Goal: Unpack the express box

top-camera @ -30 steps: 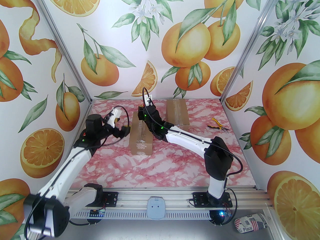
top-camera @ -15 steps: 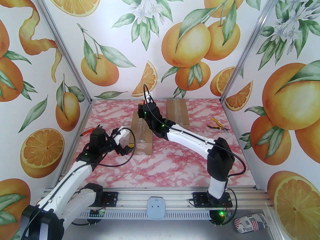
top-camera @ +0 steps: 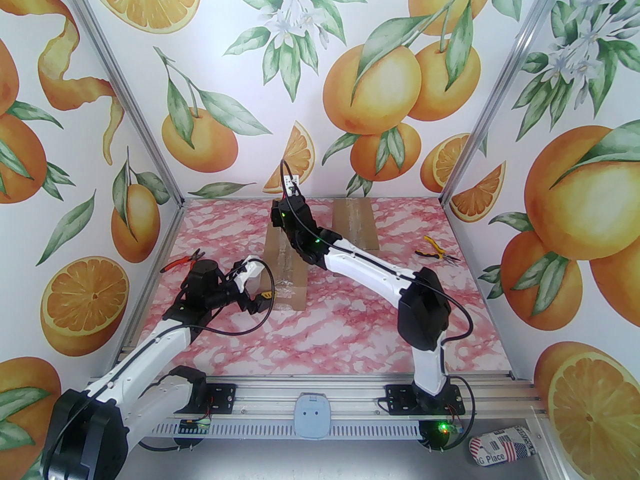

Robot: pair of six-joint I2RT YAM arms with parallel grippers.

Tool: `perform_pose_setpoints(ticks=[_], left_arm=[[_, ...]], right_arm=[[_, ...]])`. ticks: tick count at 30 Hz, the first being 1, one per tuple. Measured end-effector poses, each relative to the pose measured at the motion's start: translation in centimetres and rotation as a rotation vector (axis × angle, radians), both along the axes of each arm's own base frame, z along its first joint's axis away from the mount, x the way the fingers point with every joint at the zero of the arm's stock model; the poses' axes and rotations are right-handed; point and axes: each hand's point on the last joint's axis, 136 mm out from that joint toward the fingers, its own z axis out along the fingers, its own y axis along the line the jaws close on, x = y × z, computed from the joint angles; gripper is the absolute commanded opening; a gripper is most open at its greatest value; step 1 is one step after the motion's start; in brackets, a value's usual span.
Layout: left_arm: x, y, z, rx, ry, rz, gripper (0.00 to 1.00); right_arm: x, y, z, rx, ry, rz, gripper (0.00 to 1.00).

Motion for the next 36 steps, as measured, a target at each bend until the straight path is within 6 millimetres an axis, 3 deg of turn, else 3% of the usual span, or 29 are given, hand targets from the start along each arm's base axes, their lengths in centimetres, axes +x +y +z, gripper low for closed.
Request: perform_pose_setpoints(ticks=[6, 21, 24, 29, 33, 36], left_arm=[[-0.4, -0.7, -0.8, -0.007, 0.038, -0.034, 0.93], [-0.1, -1.3, -2.0, 0.085, 0.007, 0.001, 0.96], [0.0, -1.3, -1.2, 0.158, -0.104, 0.015, 0.97], [0.1, -1.0, 2.2, 0.24, -0.34, 0.037, 0.98], [0.3, -0.9, 1.9, 0.32, -0.407, 0.022, 0.96], [0.2, -1.4, 0.4, 0.388, -0.412, -0.032, 0.93]], right_arm=[[1.6, -0.7, -0.5, -0.034, 0.003, -0.037, 0.01], [2.8, -1.4, -1.6, -0.078, 0.006, -0.049, 0.01], [2.8, -1.1, -1.3, -0.069, -0.008, -0.034, 0.01], [2.8, -0.8, -1.0, -0.06, -0.021, -0.017, 0.01], [2.9, -0.7, -0.6, -0.048, -0.032, -0.015, 0.01], [2.9, -0.6, -0.4, -0.046, -0.039, -0.014, 0.01]])
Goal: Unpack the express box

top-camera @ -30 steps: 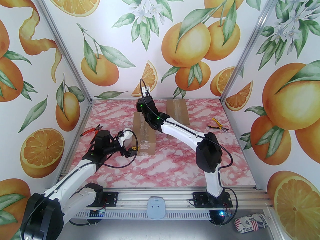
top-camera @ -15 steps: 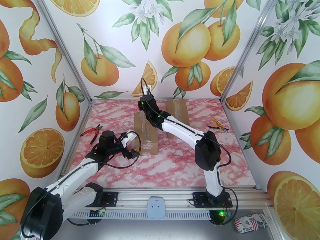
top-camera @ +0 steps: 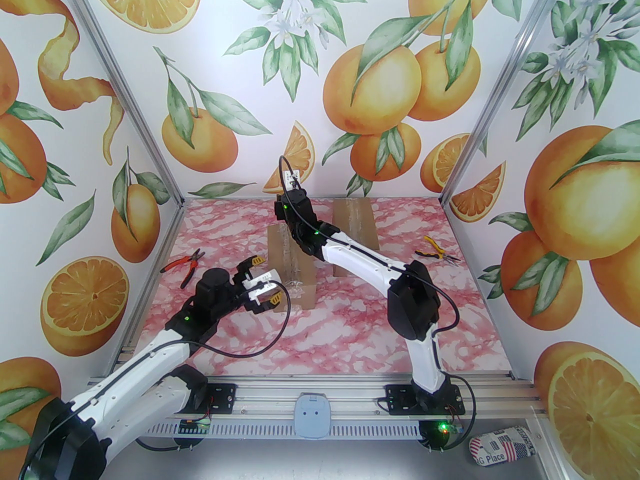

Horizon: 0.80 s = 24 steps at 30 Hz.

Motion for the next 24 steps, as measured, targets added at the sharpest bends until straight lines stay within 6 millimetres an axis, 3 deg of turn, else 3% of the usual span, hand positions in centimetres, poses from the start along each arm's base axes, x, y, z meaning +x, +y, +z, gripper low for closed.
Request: perform_pose_setpoints(ticks=[5, 12, 24], left_arm=[[0.2, -0.6, -1.7, 0.078, 0.011, -0.045, 0.9], [0.4, -1.1, -1.7, 0.103, -0.007, -0.072, 0.89], [0.1, -1.2, -0.3, 0.077, -0.035, -0.081, 0.92]], right_arm=[[0.0, 0.0, 0.2, -0.004, -0.01, 0.002, 0.01], [0.4, 0.4, -1.2, -0.028, -0.004, 0.004, 0.01], [0.6, 0.5, -0.8, -0.029, -0.032, 0.004, 0.0]])
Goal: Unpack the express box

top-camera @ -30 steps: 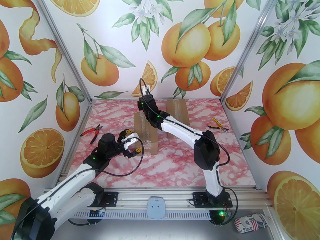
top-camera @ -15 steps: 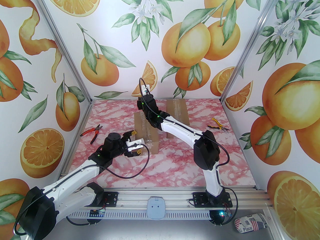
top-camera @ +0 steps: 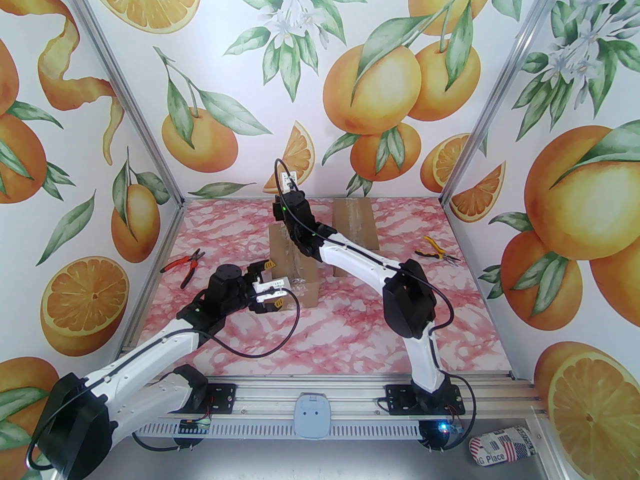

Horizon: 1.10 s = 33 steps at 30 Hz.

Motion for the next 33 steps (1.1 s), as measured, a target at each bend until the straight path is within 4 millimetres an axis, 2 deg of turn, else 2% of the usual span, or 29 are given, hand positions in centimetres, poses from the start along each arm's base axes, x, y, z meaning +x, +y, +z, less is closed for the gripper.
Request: perform_pose_setpoints(ticks=[4, 7, 15, 33], left_arm=[[-0.2, -0.5, 1.2, -0.031, -0.009, -0.02, 0.92], [-0.3, -0.8, 1.4, -0.042, -0.002, -0.028, 0.92], [0.2, -1.5, -1.3, -0.007, 0.069, -0.037, 0.89], [0.6, -1.8, -1.1, -0.033, 0.078, -0.023, 0.79]], right_arm=[[0.0, 0.0, 0.0, -0.001, -0.004, 0.0, 0.0], [0.0, 0.0, 0.1, -0.005, -0.011, 0.0, 0.0], [0.0, -0.1, 0.0, -0.013, -0.022, -0.004, 0.0], [-0.2, -1.6, 0.3, -0.006, -0.041, -0.027, 0.0]])
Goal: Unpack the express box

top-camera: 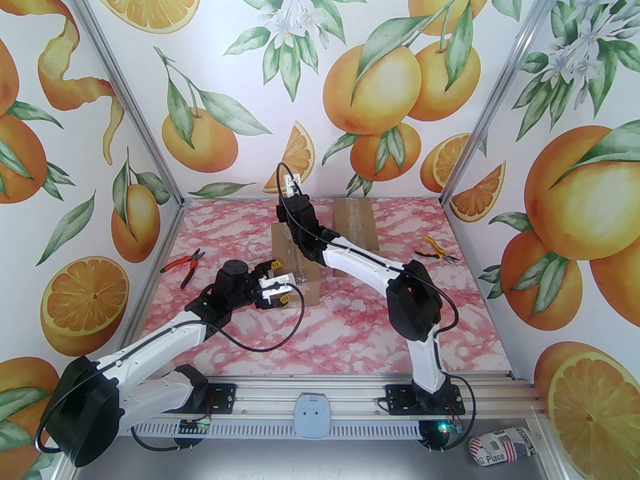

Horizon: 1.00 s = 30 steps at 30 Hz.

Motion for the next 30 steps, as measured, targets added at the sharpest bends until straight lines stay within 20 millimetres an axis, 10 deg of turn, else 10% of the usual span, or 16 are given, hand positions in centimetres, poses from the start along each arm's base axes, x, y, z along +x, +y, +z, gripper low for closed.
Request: perform_pose_setpoints(ticks=[30], left_arm=[[-0.2, -0.7, -0.1, -0.024, 0.026, 0.001, 0.77]], right_arm=[[0.7, -0.3, -0.2, 0.094, -0.007, 0.035, 0.0]])
